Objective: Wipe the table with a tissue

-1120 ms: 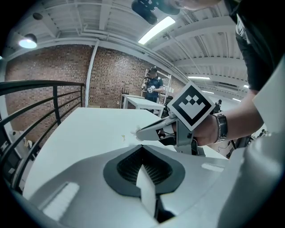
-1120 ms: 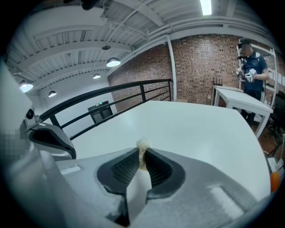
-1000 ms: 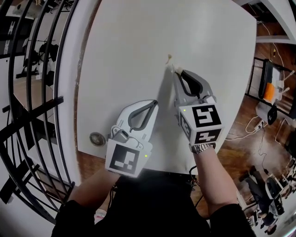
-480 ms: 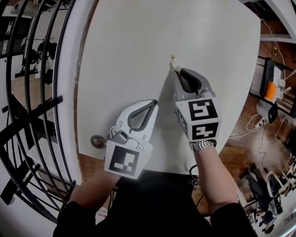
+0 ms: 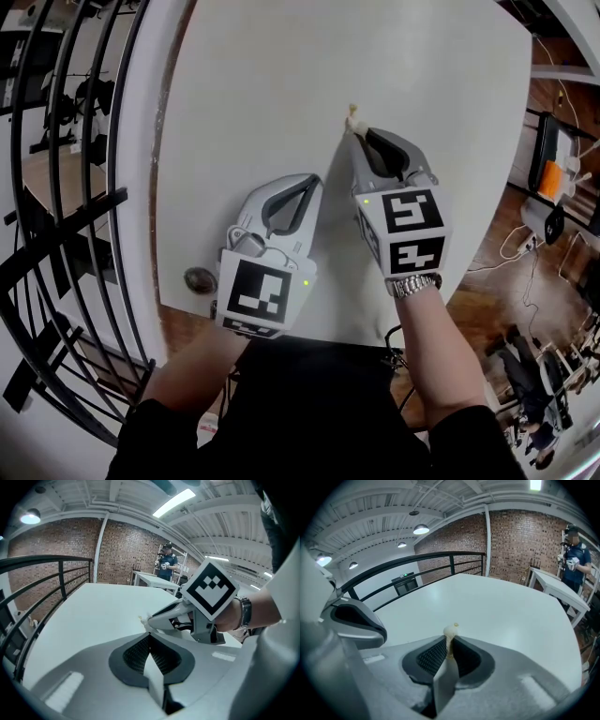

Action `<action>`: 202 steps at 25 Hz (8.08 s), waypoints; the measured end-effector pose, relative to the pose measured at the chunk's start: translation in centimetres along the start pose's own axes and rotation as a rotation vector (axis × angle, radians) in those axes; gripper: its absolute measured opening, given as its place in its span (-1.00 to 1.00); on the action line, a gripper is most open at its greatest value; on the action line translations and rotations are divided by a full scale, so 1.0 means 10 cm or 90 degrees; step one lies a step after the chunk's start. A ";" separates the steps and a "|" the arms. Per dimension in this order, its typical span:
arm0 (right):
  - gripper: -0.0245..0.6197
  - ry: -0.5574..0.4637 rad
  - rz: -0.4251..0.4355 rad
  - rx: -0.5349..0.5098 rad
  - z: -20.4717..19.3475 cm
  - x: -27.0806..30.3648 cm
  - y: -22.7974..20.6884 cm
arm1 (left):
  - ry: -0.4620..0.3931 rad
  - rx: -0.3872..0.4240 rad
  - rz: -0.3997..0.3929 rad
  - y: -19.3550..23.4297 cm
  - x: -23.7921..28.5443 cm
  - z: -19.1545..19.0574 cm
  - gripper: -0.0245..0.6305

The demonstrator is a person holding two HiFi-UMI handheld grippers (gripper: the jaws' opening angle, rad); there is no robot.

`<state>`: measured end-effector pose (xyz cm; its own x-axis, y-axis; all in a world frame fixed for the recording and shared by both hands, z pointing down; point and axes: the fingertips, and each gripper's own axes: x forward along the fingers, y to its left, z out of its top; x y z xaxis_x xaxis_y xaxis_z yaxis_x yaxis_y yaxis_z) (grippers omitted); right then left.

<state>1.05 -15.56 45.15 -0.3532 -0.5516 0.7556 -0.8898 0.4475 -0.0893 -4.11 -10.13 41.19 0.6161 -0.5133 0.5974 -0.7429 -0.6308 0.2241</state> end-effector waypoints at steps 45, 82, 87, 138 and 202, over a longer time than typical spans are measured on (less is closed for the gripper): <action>-0.81 0.007 0.019 -0.030 0.11 0.13 0.24 | 0.035 -0.042 0.052 0.44 0.16 0.11 -0.89; -0.81 -0.038 0.000 0.016 0.16 -0.23 -0.09 | 0.016 -0.018 0.064 0.28 0.02 0.27 -0.89; -0.81 -0.039 -0.015 0.021 0.16 -0.21 -0.25 | 0.021 -0.017 0.064 0.27 0.06 0.25 -0.89; -0.82 -0.003 -0.008 -0.040 0.23 0.22 -0.13 | 0.029 -0.040 0.068 0.47 0.11 0.10 -0.89; -0.82 -0.022 -0.026 -0.042 0.34 0.14 -0.37 | 0.014 -0.035 0.082 0.48 -0.01 0.20 -0.89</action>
<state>2.86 -20.38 44.27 -0.3277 -0.5937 0.7350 -0.8829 0.4693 -0.0145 -7.24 -14.30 40.62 0.5089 -0.5750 0.6406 -0.8294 -0.5268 0.1860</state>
